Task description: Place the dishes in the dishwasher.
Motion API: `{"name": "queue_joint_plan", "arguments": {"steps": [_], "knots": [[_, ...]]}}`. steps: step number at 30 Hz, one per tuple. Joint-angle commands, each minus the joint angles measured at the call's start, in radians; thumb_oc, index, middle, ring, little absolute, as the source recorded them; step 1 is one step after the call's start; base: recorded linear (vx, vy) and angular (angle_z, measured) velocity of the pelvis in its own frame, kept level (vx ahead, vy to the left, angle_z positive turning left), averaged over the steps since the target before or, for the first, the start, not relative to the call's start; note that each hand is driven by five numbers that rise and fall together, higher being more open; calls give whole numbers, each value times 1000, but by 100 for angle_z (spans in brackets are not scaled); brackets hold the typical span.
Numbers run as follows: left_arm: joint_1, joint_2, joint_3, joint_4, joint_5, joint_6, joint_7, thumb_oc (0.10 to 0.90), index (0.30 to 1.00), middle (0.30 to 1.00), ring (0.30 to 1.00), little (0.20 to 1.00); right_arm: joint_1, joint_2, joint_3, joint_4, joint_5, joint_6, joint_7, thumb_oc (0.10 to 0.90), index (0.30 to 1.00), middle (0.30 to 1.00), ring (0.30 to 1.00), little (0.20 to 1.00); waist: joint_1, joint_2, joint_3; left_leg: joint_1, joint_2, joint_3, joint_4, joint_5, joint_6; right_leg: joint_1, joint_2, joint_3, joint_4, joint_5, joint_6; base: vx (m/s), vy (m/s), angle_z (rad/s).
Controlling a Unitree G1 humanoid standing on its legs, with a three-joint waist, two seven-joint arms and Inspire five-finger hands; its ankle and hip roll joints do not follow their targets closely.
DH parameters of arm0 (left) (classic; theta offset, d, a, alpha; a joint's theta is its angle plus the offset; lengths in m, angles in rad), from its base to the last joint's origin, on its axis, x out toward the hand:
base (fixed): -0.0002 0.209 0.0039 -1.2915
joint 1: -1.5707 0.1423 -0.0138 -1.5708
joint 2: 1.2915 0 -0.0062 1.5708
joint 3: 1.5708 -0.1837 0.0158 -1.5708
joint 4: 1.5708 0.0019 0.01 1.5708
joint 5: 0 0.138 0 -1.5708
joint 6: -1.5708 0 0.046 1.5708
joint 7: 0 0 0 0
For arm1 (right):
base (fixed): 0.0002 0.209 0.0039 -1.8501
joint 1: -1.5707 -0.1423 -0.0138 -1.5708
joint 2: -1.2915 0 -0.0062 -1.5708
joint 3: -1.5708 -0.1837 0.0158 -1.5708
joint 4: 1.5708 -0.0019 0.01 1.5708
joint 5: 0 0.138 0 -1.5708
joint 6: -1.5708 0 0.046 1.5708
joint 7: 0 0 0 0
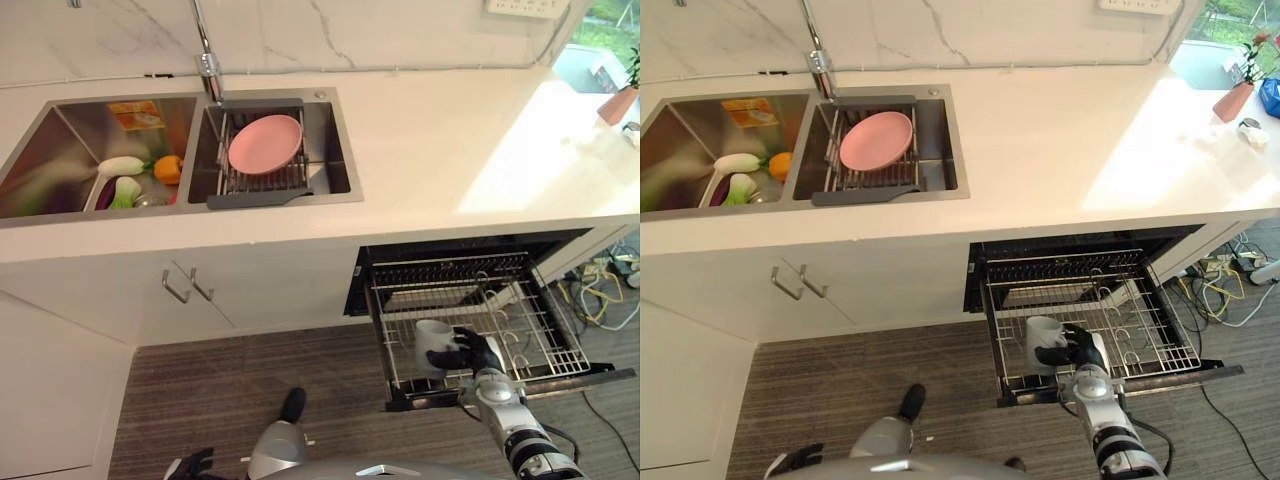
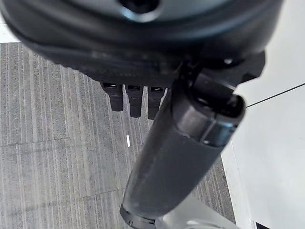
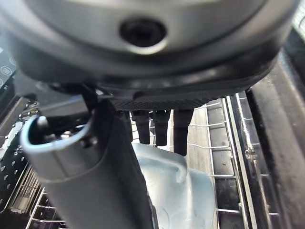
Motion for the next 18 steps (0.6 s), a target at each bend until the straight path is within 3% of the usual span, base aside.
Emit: {"name": "queue_joint_plan", "arguments": {"steps": [1,5,9,12,14,15,18], "knots": [[-35,15,-56,26,7,-27,20,800,900,900,900,900,-56,-99,-9,-106,-50,-68,-59,800,900,900,900,900,11,40,-35,32,50,69,14,-59,-38,31,-41,38,22,-90,33,7,7,-3],[-56,13,-65,18,12,-26,29,800,900,900,900,900,-30,-80,-57,-231,-21,-107,-97,800,900,900,900,900,-12,45,-35,48,62,89,13,-60,-41,26,-37,59,23,-93,30,3,-4,-7],[-64,14,-56,7,-7,-14,29,800,900,900,900,900,7,-80,-75,-321,-15,-100,-87,800,900,900,900,900,-27,46,-34,47,78,93,12,-55,-50,13,-22,79,24,-102,22,-24,-52,-7],[-75,5,-37,68,-12,-6,50,800,900,900,900,900,34,-63,-77,-393,41,-104,-73,800,900,900,900,900,-50,54,-18,54,118,118,27,-44,-57,-13,10,153,14,-130,6,-82,-86,-32],[-88,4,-36,92,-4,0,64,800,900,900,900,900,49,-61,-85,-425,56,-109,-68,800,900,900,900,900,-52,55,-9,39,121,120,44,-33,-61,-17,14,161,13,-133,2,-120,-58,-50],[-126,1,-28,135,-11,3,98,800,900,900,900,900,60,-72,-96,-487,77,-126,-74,800,900,900,900,900,-58,57,27,-16,117,81,89,-1,-97,-26,10,166,24,-142,-2,-217,-7,-36],[-159,-20,-39,196,-1,9,96,800,900,900,900,900,70,-90,-114,-569,102,-138,-55,800,900,900,900,900,-84,62,44,-40,119,39,101,-4,-108,-56,-25,155,60,-134,-2,-218,55,10]]}}
